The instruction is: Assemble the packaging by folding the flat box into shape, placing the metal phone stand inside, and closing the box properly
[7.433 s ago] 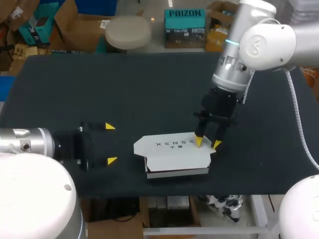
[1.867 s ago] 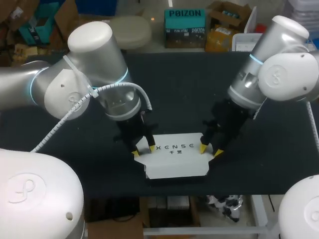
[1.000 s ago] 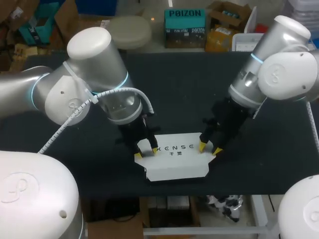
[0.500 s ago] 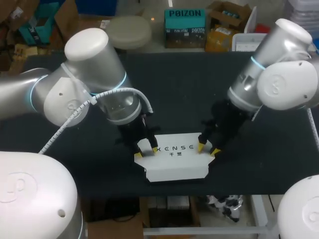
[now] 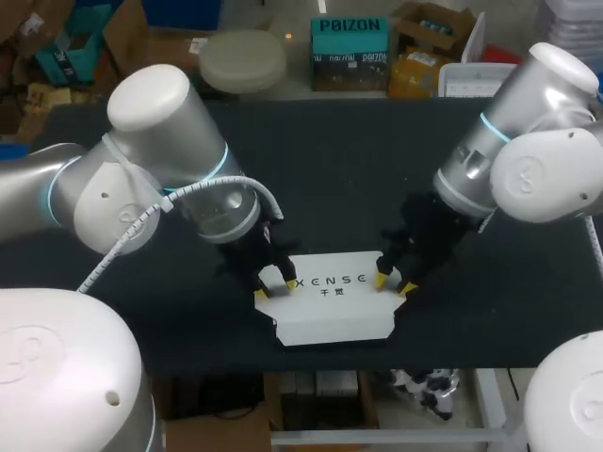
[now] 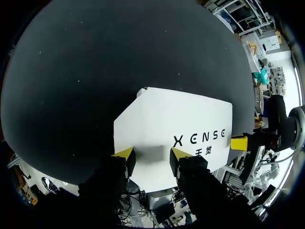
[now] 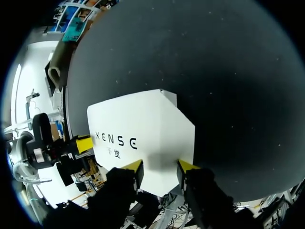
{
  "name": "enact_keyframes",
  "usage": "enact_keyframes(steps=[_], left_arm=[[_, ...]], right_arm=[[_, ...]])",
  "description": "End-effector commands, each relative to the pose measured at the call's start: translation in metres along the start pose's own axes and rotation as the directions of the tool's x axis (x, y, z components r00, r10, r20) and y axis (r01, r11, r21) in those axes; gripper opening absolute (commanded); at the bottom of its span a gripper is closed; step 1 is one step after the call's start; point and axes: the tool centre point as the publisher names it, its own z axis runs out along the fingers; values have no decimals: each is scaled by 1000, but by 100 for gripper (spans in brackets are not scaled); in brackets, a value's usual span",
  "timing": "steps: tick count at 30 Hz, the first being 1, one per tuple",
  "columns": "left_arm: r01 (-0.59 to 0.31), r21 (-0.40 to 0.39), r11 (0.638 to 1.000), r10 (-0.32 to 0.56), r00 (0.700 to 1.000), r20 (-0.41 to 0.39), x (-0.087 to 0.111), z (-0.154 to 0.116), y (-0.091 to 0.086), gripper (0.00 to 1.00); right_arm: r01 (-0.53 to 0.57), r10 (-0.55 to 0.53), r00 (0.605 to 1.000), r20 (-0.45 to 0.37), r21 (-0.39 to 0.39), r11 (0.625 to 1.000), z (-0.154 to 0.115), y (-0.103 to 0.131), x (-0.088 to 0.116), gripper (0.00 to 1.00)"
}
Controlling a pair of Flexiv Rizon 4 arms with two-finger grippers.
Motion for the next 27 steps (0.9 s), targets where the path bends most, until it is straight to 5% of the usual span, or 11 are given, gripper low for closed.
enact_keyframes(steps=[1,27], left_arm=[[-2,14,1000,2,1000,-9,-8,1,4,50],[-11,44,999,15,997,-72,-10,7,-1,49]], right_arm=[[2,-2,1000,2,-1,1000,0,-1,1,47],[1,-1,1000,-4,9,1000,3,0,2,46]])
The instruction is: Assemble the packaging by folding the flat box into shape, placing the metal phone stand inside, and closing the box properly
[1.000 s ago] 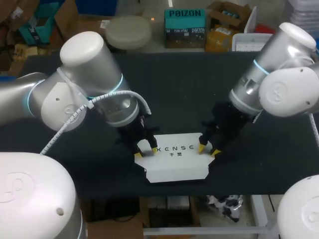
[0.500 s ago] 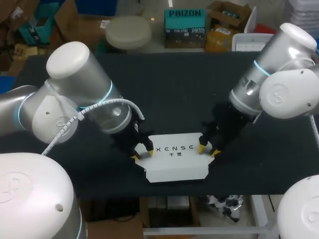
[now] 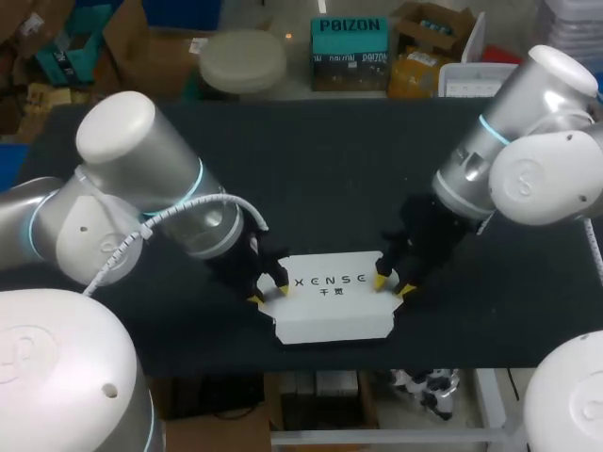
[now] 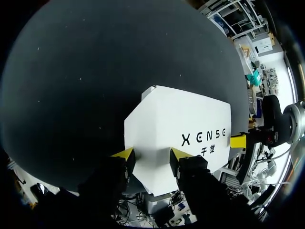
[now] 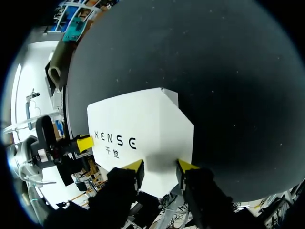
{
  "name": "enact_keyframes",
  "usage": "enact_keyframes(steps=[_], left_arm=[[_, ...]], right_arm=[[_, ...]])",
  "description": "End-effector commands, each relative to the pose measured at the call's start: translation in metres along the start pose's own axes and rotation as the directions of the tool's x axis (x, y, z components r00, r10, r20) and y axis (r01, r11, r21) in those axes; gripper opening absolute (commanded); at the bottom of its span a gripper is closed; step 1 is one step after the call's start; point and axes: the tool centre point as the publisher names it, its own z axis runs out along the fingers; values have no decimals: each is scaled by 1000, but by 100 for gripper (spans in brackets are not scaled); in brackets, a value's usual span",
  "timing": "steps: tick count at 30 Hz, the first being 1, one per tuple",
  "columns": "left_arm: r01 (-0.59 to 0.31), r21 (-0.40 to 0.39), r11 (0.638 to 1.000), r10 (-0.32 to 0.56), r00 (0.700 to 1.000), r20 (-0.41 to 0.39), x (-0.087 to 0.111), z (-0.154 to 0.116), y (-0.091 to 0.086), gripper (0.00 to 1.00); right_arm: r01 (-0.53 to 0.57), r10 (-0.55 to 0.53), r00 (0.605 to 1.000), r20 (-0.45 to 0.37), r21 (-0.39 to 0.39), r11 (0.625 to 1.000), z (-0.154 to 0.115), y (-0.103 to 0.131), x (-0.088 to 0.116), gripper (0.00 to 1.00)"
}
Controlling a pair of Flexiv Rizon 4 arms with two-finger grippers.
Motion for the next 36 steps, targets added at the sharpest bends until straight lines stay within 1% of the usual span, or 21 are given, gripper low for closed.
enact_keyframes(steps=[1,4,5,8,9,10,12,14,15,17,19,20,21,25,27,28,30,32,33,35,36], left_arm=[[-1,-1,1000,1,1000,1,0,2,-1,49],[-1,-1,1000,1,1000,1,0,2,-1,50],[-1,-1,1000,1,1000,1,0,2,-1,55],[-1,-1,1000,1,1000,1,0,2,-1,62],[-1,-1,1000,1,1000,1,0,2,-1,63],[-1,-1,1000,1,1000,1,0,2,-1,61],[-1,-1,1000,1,1000,1,0,2,-1,61],[-1,-1,1000,1,1000,1,0,2,-1,54],[-1,-1,1000,1,1000,1,0,2,-1,55],[-1,-1,1000,1,1000,1,0,2,-1,61],[-1,-1,1000,1,1000,1,0,2,-1,57],[-1,-1,1000,1,1000,1,0,2,-1,57],[-1,-1,1000,1,1000,1,0,2,-1,54],[-1,-1,1000,1,1000,1,0,2,-1,56],[-1,-1,1000,1,1000,1,0,2,-1,54],[-1,-1,1000,1,1000,1,0,2,-1,56],[-1,-1,1000,1,1000,1,0,2,-1,57],[-1,-1,1000,1,1000,1,0,2,-1,62],[-1,-1,1000,1,1000,1,0,2,-1,60],[-1,-1,1000,1,1000,1,0,2,-1,49],[-1,-1,1000,1,1000,1,0,2,-1,49]], right_arm=[[1,-1,1000,-1,8,1000,1,1,1,46],[1,-1,1000,-1,8,1000,1,1,1,46],[1,-1,1000,-1,8,1000,1,1,1,46],[1,-1,1000,-1,8,1000,1,1,1,47],[1,-1,1000,-1,8,1000,1,1,1,47],[1,-1,1000,-1,8,1000,1,1,1,47],[1,-1,1000,-1,8,1000,1,1,1,47],[1,-1,1000,-1,8,1000,1,1,1,47],[1,-1,1000,-1,8,1000,1,1,1,48],[1,-1,1000,-1,8,1000,1,1,1,48],[1,-1,1000,-1,8,1000,1,1,1,47],[1,-1,1000,-1,8,1000,1,1,1,47],[1,-1,1000,-1,8,1000,1,1,1,47],[1,-1,1000,-1,8,1000,1,1,1,47],[1,-1,1000,-1,8,1000,1,1,1,48],[1,-1,1000,-1,8,1000,1,1,1,48],[1,-1,1000,-1,8,1000,1,1,1,48],[1,-1,1000,-1,8,1000,1,1,1,48],[1,-1,1000,-1,8,1000,1,1,1,48],[1,-1,1000,-1,8,1000,1,1,1,47],[1,-1,1000,-1,8,1000,1,1,1,47]])
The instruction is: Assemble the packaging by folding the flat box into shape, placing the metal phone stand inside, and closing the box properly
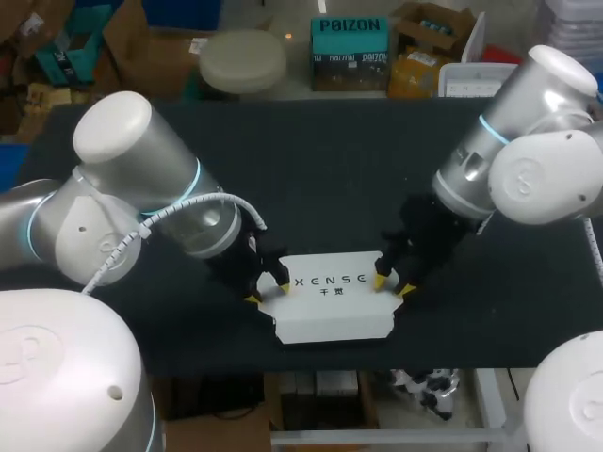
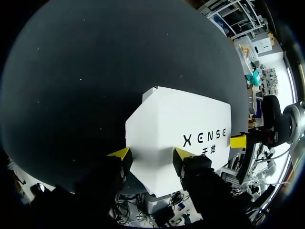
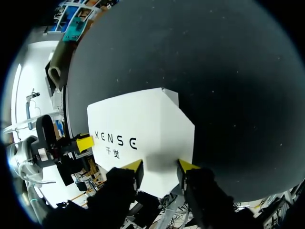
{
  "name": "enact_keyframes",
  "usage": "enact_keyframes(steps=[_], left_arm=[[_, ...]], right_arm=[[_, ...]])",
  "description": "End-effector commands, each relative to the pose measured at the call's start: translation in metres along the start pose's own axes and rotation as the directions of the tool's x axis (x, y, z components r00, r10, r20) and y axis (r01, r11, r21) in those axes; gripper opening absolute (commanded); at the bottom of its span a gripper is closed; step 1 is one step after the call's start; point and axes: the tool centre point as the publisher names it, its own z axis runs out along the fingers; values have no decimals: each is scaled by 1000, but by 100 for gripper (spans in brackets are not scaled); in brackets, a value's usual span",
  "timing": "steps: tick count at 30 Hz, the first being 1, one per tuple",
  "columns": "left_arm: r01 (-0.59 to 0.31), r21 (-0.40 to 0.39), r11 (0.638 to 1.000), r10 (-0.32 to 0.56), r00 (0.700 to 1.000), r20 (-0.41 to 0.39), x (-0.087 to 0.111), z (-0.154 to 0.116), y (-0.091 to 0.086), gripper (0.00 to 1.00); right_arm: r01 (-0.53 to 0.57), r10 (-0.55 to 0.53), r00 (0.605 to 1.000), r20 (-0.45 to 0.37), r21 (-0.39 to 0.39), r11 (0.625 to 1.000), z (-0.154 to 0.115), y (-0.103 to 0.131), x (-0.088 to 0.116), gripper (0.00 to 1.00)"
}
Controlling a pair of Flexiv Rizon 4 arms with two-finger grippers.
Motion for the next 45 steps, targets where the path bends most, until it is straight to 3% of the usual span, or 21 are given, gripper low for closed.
enact_keyframes(steps=[1,5,13,26,34,45], left_arm=[[0,1,1000,0,1000,5,1,2,0,49],[-4,9,1000,4,1000,1,1,2,1,53],[-19,35,999,18,1000,9,3,1,4,47],[-60,82,995,59,998,21,2,6,9,56],[-86,103,991,84,996,18,4,6,11,55],[-122,66,990,123,992,-8,7,9,4,53]], right_arm=[[0,0,1000,-1,6,1000,1,1,1,47],[-1,1,1000,3,3,1000,1,0,1,48],[6,-6,1000,17,-22,1000,5,-4,3,50],[28,-27,999,21,-86,996,10,-7,-1,51],[45,-43,999,20,-125,991,11,-6,-1,54],[55,-57,998,-7,-141,988,14,1,-6,55]])
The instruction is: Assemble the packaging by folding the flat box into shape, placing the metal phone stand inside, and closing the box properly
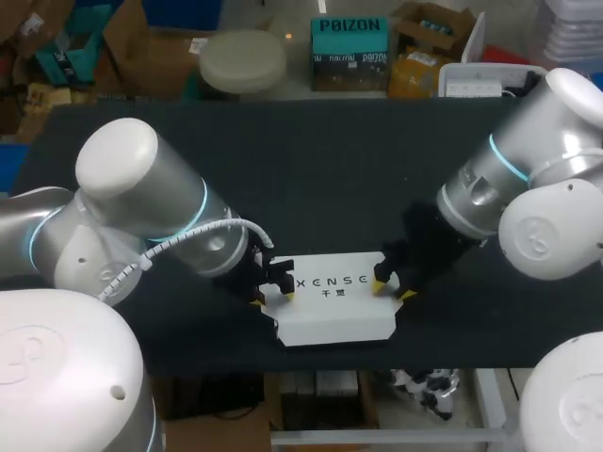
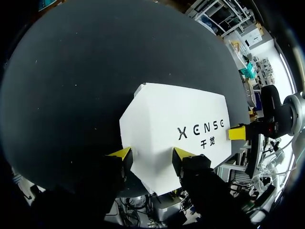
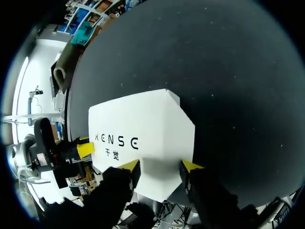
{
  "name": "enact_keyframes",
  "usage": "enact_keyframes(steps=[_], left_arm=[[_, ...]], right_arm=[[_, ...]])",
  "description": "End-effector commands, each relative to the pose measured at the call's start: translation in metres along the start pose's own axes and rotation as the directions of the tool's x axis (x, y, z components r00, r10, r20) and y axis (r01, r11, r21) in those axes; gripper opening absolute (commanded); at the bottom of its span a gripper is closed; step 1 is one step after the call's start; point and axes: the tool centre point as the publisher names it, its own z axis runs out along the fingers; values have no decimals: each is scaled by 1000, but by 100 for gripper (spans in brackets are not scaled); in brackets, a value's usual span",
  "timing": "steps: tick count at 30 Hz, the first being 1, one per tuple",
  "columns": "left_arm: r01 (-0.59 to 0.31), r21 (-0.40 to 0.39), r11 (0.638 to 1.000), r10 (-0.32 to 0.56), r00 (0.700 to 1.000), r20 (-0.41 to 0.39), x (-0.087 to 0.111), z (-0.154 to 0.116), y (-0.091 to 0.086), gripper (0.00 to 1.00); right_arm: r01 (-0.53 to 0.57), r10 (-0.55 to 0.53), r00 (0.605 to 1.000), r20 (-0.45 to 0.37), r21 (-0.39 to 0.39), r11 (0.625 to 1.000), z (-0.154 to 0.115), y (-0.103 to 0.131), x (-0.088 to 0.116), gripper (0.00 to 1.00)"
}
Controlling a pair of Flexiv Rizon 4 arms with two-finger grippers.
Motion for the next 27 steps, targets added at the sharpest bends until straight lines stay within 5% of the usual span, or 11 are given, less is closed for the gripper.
enact_keyframes(steps=[1,27], left_arm=[[-8,-26,1000,7,1000,-25,0,7,-5,51],[-41,-89,995,31,994,-103,-2,10,-5,47]], right_arm=[[1,-1,1000,-15,-3,1000,8,1,-3,56],[-49,44,983,-177,-21,999,8,8,-2,53]])
